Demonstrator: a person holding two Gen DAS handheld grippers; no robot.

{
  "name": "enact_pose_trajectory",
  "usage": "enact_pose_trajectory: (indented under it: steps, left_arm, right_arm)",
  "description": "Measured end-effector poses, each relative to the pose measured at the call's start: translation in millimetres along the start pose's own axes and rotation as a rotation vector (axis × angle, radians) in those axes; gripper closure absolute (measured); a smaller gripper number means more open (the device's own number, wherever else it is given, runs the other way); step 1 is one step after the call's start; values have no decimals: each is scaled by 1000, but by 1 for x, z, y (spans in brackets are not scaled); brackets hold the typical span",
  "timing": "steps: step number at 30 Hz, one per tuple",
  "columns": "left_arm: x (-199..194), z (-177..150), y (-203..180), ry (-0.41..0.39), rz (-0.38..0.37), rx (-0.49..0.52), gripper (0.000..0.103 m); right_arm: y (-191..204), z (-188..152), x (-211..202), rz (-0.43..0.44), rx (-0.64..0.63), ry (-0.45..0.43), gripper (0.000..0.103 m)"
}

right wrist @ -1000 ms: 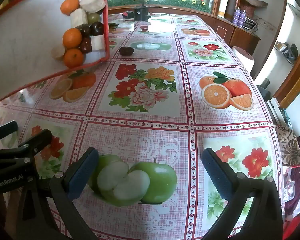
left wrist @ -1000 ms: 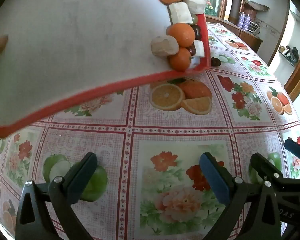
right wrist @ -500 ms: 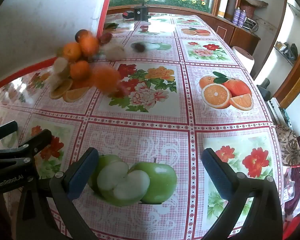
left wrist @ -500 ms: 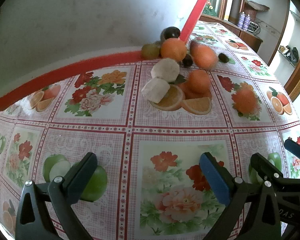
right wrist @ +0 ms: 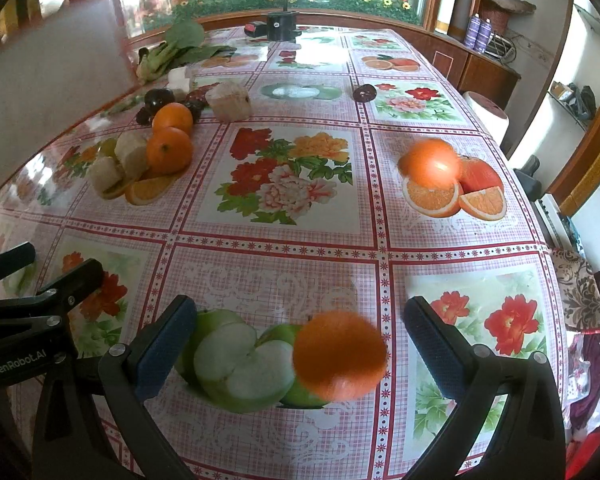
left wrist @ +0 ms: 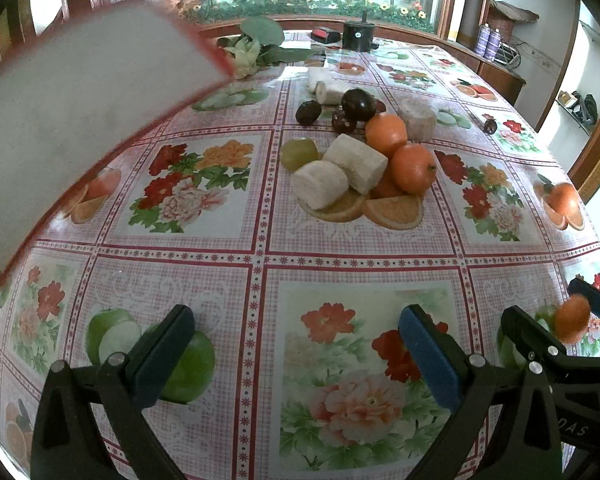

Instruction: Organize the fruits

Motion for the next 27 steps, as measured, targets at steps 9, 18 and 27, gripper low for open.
enact_pose_trajectory:
  steps: [9, 18, 27]
  left_arm:
    - [0, 0, 0, 0, 0, 0, 0]
    - [0, 0, 0, 0, 0, 0, 0]
    - [0, 0, 0, 0, 0, 0, 0]
  right_arm:
    - [1, 1, -1, 0, 2, 0, 0]
    - [0, 1, -1, 0, 2, 0, 0]
    - [0, 1, -1, 1, 4, 0, 0]
Point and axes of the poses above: each gripper's, at about its wrist camera, not at the fingertips, and x roughly the way its jaws point, y to its left, z to its top, the point moved 2 cm from there along x, roughly the way its jaws point, and after that the axes turned 8 degrees about -y, right-handed, at the moved point
